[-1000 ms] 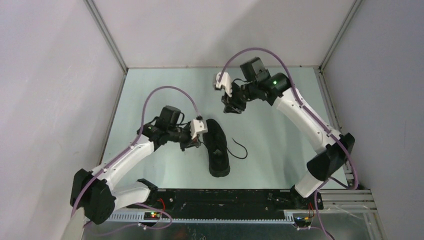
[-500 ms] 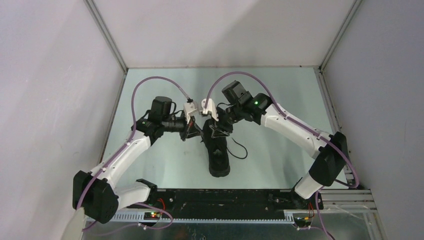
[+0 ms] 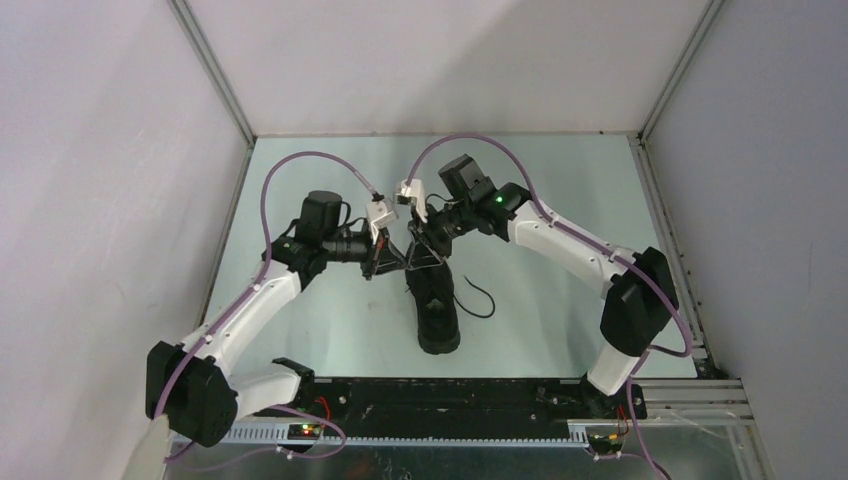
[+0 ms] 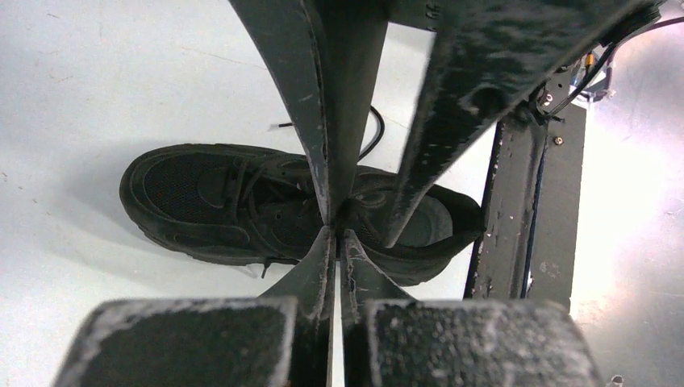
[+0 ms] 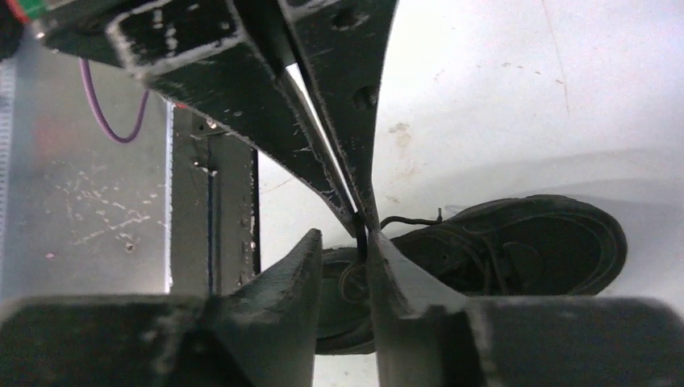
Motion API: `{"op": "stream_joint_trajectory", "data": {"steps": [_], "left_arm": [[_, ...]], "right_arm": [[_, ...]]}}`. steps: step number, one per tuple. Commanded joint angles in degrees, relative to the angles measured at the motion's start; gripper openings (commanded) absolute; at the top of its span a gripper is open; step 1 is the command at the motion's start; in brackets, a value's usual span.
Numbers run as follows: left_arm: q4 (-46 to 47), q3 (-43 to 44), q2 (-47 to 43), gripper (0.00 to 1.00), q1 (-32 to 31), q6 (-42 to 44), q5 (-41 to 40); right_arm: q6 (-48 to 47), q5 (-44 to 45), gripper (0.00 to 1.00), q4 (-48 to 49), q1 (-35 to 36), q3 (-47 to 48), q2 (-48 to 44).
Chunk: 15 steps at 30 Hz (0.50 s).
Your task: Tie the shoes
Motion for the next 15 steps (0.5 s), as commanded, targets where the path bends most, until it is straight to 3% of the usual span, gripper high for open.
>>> {"op": "stream_joint_trajectory", "data": {"steps": [1, 9, 10, 13, 15], "left_arm": [[2.06, -0.02, -1.10, 0.01, 0.40, -0.97, 2.31], [1.52, -0.40, -1.09, 0.03, 0.40, 0.14, 2.27], [1.50, -0.38, -1.09, 0.06, 0.36, 0.10, 2.12], [2.21, -1.01, -1.57, 0.31, 0.53, -1.53, -0.27], [5.17, -2.94, -2.46, 0.41, 0.95, -4.90, -1.56]], "right_arm": [[4.27, -3.38, 0.25, 3.56, -0.25, 0.71, 1.05], [5.46, -3.79, 0.00, 4.38, -1.28, 0.53, 1.28], [5.59, -3.84, 0.00, 4.50, -1.39, 0.40, 1.18], [7.37, -3.33, 0.00, 5.63, -2.00, 0.36, 0.54], [10.32, -2.33, 0.00, 7.56, -2.71, 0.20, 0.13]]}}
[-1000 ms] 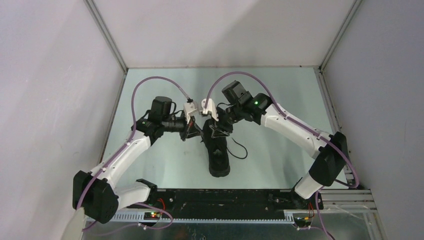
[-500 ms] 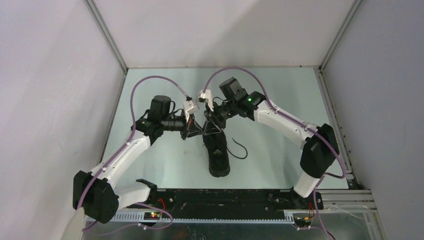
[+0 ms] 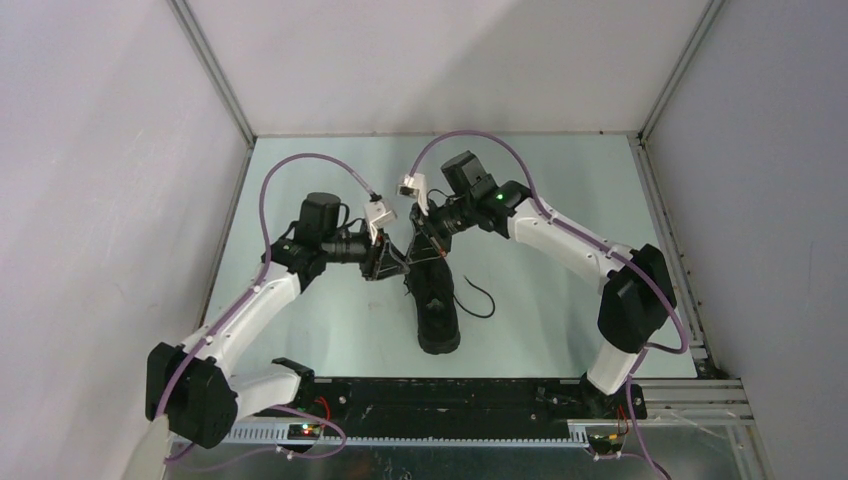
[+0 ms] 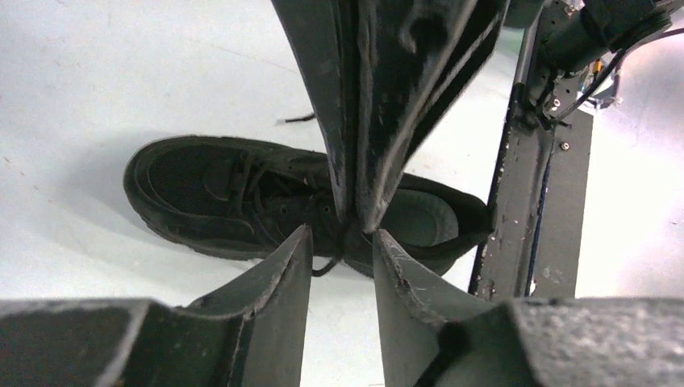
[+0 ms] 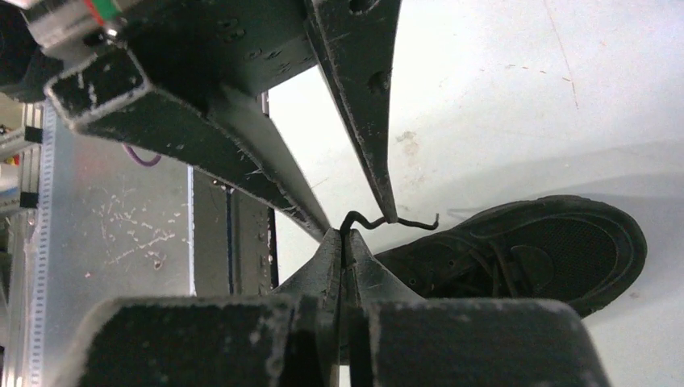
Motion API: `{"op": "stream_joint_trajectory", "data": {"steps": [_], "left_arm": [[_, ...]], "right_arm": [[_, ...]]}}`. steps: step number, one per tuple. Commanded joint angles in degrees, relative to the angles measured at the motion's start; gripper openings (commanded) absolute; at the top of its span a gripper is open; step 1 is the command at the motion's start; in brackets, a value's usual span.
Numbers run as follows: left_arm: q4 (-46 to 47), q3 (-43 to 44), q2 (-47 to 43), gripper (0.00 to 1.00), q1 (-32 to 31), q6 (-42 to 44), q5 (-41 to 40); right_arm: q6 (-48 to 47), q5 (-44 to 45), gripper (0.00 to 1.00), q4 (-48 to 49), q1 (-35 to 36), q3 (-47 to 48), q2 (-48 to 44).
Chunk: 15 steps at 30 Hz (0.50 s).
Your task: Tie the shoes
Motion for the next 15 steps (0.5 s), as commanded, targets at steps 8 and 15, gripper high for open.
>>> {"op": "stream_joint_trajectory", "data": {"steps": [8, 15], "left_arm": [[18.61, -5.92, -1.31, 0.46, 0.81, -20.42, -8.31], [23.67, -5.32, 1.81, 0.47, -1.53, -23.20, -9.02]], "right_arm": [[14.94, 6.43, 0.00, 10.31, -1.78, 0.29, -0.42], [19.02, 8.77, 0.00, 11.80, -2.36, 0.66, 0.19]]}}
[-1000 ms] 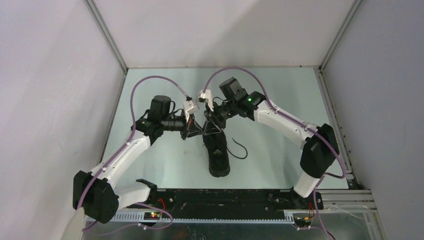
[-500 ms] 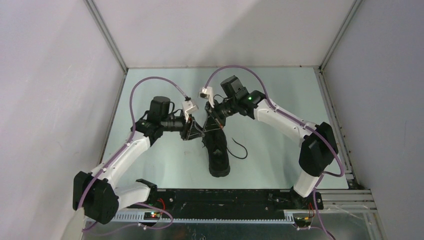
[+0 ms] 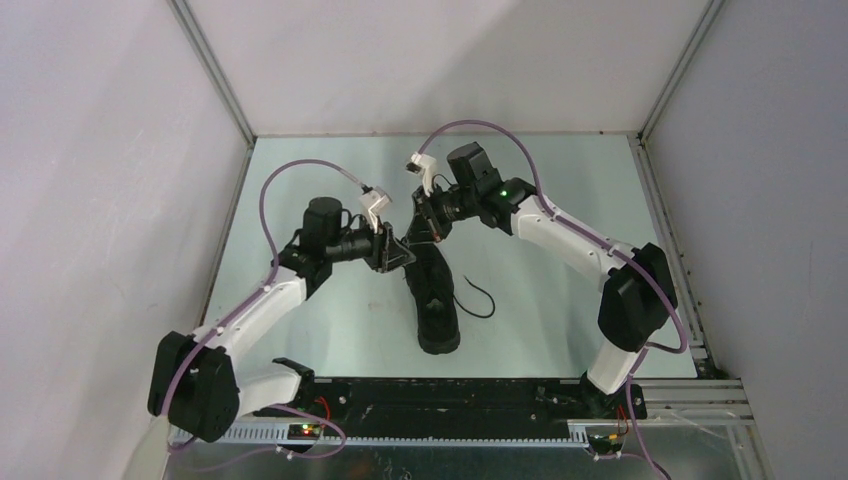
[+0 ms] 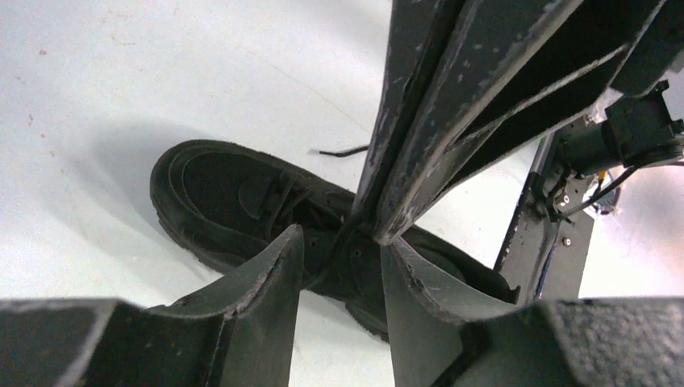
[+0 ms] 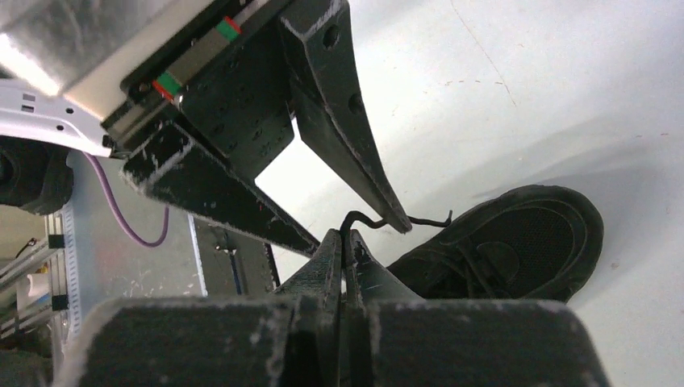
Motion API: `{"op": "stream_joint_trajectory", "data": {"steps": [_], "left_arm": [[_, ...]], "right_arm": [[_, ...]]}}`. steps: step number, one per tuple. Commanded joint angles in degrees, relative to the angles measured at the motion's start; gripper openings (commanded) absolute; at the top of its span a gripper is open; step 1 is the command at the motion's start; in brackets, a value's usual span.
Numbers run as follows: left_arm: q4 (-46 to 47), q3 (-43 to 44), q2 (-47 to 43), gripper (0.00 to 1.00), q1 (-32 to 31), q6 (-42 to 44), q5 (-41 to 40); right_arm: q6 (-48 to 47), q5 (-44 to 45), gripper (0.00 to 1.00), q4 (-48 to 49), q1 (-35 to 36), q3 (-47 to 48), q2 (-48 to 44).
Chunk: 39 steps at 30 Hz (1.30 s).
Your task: Tie the shoes
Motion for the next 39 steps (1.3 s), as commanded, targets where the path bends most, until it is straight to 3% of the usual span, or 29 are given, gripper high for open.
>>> {"op": "stream_joint_trajectory", "data": {"steps": [1, 8, 13, 17, 22, 29, 37, 39], "left_arm": [[6.05, 1.82, 1.48, 0.47, -2.29, -3.46, -1.08], [4.06, 1.52, 2.36, 0.47, -3.86, -1.49, -2.28], [-2.75, 1.61, 0.19, 0.48, -3.88, 1.37, -6.56], [-0.75, 0.81, -0.71, 0.49, -4.24, -1.63, -7.83], [-2.90, 4.99, 3.51, 0.50, -6.77, -1.39, -15.62], [-3.87, 7.77, 5.82, 0.50, -10.77, -2.63, -14.99], [-16.24, 9.80, 4.69, 0.51, -12.16, 0.23, -25.76], [-17.92, 9.49, 3.44, 0.52, -12.10, 0.11, -25.31]], "right_arm": [[5.41, 2.59, 0.00, 4.33, -0.75, 0.48, 0.02], [9.04, 3.99, 0.00, 4.85, -1.31, -0.57, -0.10], [9.41, 4.73, 0.00, 4.64, -1.48, -0.61, -0.30], [12.09, 5.79, 0.00, 5.19, -2.10, -0.88, -0.47], [12.37, 6.01, 0.00, 5.38, -2.39, -1.04, -0.08], [13.20, 6.19, 0.00, 5.85, -3.84, -0.80, 0.28], [13.29, 5.78, 0.00, 5.76, -4.66, -1.59, -0.09], [13.45, 5.65, 0.00, 5.76, -4.76, -1.72, -0.25]]}}
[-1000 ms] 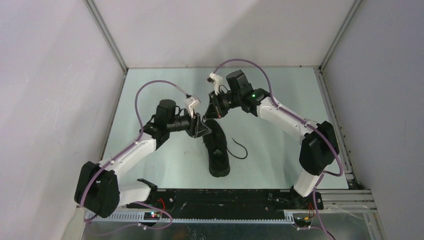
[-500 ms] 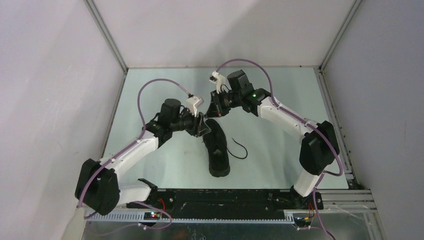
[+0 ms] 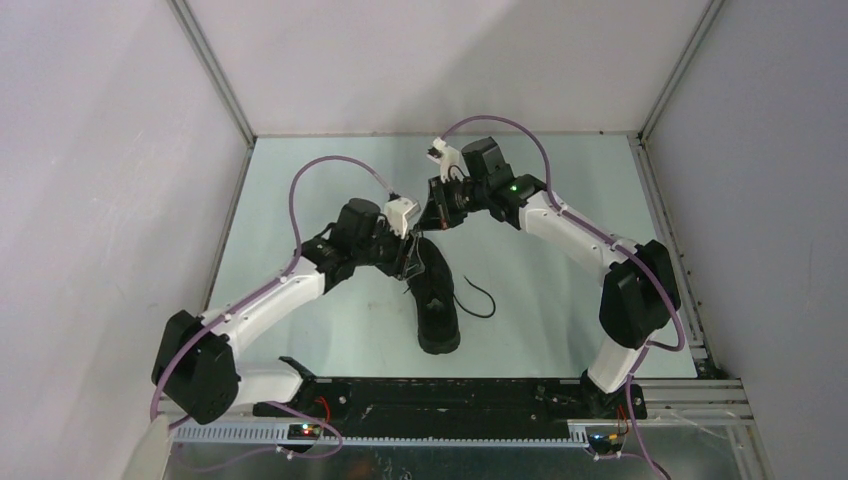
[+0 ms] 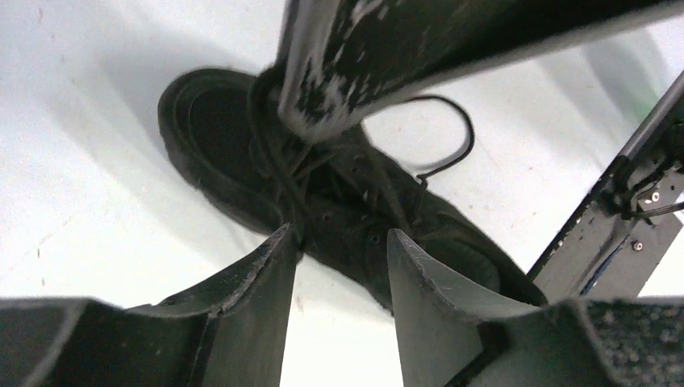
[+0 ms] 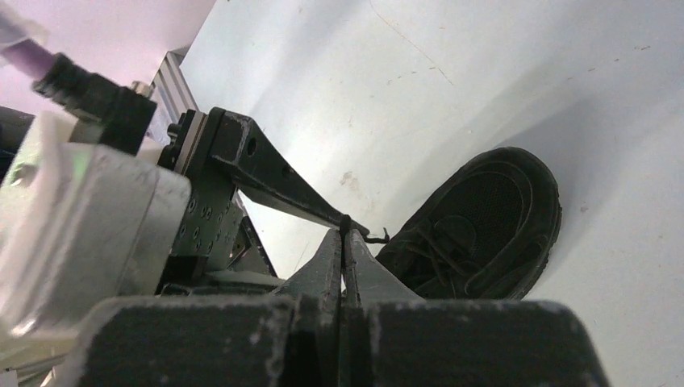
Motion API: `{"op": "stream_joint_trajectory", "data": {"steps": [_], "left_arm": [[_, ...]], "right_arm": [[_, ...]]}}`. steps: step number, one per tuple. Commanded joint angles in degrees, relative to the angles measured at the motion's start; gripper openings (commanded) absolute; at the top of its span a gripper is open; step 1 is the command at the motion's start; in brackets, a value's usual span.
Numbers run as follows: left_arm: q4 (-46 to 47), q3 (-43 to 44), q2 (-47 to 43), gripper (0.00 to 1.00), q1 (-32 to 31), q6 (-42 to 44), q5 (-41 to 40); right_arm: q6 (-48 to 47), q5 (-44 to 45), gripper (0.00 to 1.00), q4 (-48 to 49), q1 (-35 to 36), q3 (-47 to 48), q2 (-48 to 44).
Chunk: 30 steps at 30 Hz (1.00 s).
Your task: Tie the shoes
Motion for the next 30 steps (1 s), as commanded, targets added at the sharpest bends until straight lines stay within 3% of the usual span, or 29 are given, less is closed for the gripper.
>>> {"op": "stream_joint_trajectory", "data": {"steps": [1, 7, 18, 30], "left_arm": [[-5.28, 1.69, -3.00, 0.52, 0.10, 0.61, -3.50], [1.61, 0.68, -1.09, 0.53, 0.03, -2.88, -1.38], [3.84, 4.29, 3.52, 0.53, -1.80, -4.92, -0.75], [4.05, 1.62, 2.99, 0.40, -2.16, -2.41, -1.58]], "right_arm": [[0.65, -0.04, 0.00, 3.24, -0.52, -0.02, -0.48], [0.44, 0.02, 0.00, 3.50, -0.65, -0.05, -0.28], [0.32, -0.24, 0.00, 3.55, -1.52, 0.08, -0.64], [0.63, -0.69, 0.00, 3.89, -2.51, -0.38, -0.58]]}}
